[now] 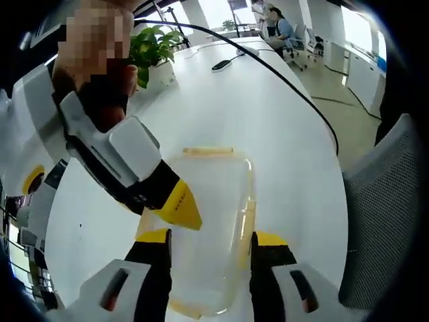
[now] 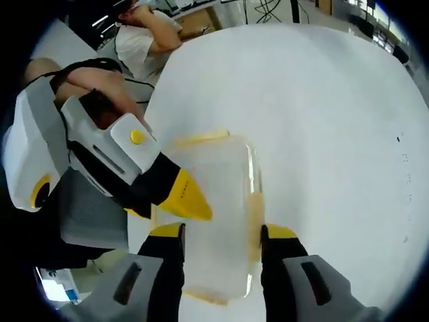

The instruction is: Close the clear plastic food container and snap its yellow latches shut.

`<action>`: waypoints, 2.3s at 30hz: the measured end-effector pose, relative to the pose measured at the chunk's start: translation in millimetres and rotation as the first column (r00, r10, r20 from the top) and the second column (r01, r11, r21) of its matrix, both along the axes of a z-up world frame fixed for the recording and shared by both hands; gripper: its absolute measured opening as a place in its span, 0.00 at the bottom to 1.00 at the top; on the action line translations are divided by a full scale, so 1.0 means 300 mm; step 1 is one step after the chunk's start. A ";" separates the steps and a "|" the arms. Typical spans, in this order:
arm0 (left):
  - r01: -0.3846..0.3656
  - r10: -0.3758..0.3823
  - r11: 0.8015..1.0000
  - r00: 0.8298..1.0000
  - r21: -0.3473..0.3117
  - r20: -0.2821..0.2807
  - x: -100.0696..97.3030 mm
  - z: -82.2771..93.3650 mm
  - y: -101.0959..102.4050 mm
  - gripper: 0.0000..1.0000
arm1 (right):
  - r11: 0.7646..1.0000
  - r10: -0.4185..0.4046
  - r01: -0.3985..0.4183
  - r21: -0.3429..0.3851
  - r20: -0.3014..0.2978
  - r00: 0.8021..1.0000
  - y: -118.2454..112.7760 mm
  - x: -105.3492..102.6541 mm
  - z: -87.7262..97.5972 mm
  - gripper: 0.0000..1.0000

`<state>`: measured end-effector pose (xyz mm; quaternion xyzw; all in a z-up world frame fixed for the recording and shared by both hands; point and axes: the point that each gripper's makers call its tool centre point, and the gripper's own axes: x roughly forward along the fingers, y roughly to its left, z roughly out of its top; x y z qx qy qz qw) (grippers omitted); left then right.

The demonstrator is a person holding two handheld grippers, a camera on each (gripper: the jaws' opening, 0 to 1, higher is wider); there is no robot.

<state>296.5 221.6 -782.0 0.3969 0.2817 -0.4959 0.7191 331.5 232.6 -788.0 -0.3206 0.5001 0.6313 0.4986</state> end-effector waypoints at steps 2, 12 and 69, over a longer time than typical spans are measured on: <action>0.001 -0.001 1.000 1.000 0.000 0.000 -0.001 0.002 0.003 0.41 | 1.000 0.002 -0.002 -0.006 0.007 1.000 0.000 0.000 0.000 0.42; 0.010 -0.010 1.000 1.000 0.000 -0.008 -0.001 0.007 0.003 0.42 | 0.998 0.005 -0.013 0.059 0.131 0.991 0.000 -0.002 0.019 0.42; 0.023 -0.014 0.998 0.986 0.051 -0.164 -0.022 0.007 0.059 0.95 | 0.973 -0.142 0.085 0.213 0.265 0.954 -0.099 -0.069 0.022 0.93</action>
